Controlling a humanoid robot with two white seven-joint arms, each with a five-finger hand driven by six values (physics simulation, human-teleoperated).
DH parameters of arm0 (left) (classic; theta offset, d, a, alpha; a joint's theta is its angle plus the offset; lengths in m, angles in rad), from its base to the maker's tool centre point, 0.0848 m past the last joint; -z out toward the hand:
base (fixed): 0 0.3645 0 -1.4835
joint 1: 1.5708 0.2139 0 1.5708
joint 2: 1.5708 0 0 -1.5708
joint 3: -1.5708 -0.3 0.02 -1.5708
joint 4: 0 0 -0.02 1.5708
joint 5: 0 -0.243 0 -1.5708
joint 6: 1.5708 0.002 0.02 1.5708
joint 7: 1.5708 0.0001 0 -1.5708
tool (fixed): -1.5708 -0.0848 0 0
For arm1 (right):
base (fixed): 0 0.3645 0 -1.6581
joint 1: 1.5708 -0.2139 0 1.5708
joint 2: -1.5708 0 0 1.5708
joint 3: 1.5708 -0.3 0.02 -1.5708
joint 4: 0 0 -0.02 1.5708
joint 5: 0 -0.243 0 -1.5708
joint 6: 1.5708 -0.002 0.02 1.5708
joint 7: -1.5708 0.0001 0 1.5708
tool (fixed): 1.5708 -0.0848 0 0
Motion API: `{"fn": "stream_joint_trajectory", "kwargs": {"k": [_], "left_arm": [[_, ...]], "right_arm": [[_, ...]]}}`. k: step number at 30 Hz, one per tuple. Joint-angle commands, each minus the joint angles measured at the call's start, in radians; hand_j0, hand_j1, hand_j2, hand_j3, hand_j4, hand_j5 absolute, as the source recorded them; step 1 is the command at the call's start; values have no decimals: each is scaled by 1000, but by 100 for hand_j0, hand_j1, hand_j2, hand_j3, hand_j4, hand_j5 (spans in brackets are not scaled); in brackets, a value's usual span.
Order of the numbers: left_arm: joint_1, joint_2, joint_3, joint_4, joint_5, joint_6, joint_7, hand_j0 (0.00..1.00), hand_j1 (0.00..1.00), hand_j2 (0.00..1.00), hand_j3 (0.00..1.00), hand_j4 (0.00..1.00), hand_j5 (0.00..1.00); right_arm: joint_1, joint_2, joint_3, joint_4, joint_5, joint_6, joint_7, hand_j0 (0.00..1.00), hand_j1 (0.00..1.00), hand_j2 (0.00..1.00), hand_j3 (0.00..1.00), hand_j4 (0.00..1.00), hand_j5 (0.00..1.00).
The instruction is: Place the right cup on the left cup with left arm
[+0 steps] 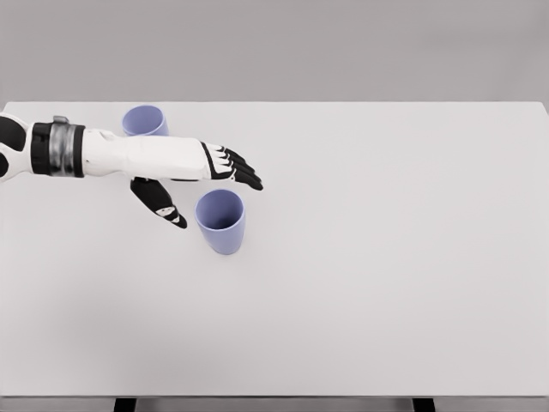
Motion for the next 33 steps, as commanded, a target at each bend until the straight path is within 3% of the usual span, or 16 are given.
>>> {"fn": "stream_joint_trajectory", "kwargs": {"k": [1,8,13,24,33], "left_arm": [[0,0,1,1,7,3,0,100,100,100,100,100,100],[11,3,58,9,-148,3,4,100,100,100,100,100,100],[46,-9,79,58,-159,3,4,100,100,100,100,100,100],[86,-75,76,64,-164,3,6,100,100,100,100,100,100],[103,-74,78,65,-164,3,13,100,100,100,100,100,100]], "right_arm": [[0,0,0,0,2,-1,0,100,100,100,100,100,100],[0,0,0,0,2,-1,0,100,100,100,100,100,100],[0,0,0,0,2,-1,0,100,100,100,100,100,100],[0,0,0,0,0,-1,0,100,100,100,100,100,100],[0,0,0,0,2,1,0,100,100,100,100,100,100]]}}
